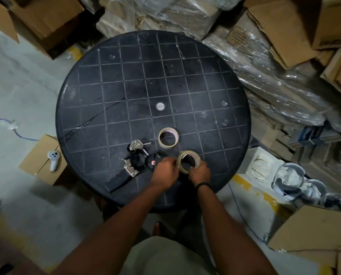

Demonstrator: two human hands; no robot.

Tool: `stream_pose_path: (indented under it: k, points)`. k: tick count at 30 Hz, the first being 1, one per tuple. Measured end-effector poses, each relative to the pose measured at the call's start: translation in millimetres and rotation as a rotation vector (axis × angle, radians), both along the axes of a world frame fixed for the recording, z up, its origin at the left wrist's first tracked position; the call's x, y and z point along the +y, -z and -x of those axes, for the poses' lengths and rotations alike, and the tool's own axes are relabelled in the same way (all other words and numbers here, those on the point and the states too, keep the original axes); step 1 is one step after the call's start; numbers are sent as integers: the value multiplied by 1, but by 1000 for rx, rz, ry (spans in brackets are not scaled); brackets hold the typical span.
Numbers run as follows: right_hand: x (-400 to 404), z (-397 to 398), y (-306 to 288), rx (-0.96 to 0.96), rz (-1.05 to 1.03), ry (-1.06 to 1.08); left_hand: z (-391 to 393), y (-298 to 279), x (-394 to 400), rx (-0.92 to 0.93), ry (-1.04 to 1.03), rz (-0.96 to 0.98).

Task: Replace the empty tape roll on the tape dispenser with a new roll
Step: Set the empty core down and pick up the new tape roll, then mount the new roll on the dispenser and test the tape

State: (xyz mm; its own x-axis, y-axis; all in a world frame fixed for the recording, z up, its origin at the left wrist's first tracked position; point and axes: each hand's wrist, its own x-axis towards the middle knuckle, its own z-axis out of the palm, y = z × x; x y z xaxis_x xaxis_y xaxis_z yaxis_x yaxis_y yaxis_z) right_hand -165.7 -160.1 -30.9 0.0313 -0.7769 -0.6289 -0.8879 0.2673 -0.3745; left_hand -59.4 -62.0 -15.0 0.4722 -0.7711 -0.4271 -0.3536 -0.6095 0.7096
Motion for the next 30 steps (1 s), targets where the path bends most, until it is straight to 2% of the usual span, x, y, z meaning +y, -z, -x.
stream_pose_path:
  k: [3, 6, 9, 14, 17, 20, 23, 26, 30]
  points:
    - [1, 0, 3, -104, -38, 117, 5, 11, -5, 71, -43, -37]
    - [8, -1, -15, -367, -136, 298, 1, 14, 0, 213, -228, 40]
    - [17, -4, -44, -579, -193, 416, -7, -12, 5, 401, -397, 96]
    - [32, -10, -77, -743, -319, 441, -21, -67, 21, 471, -399, 174]
    - [36, -18, -95, -848, -224, 411, -24, -95, 35, 392, -435, 256]
    - [38, -26, -114, -930, -95, 349, -25, -114, 43, 401, -553, 359]
    - [40, -33, -122, -899, 54, 233, -26, -131, 44, 403, -616, 349]
    - [40, -36, -127, -824, 180, 119, -28, -152, 44, 551, -707, 349]
    - [42, -36, -133, -828, 280, 38, -34, -168, 43, 709, -837, 351]
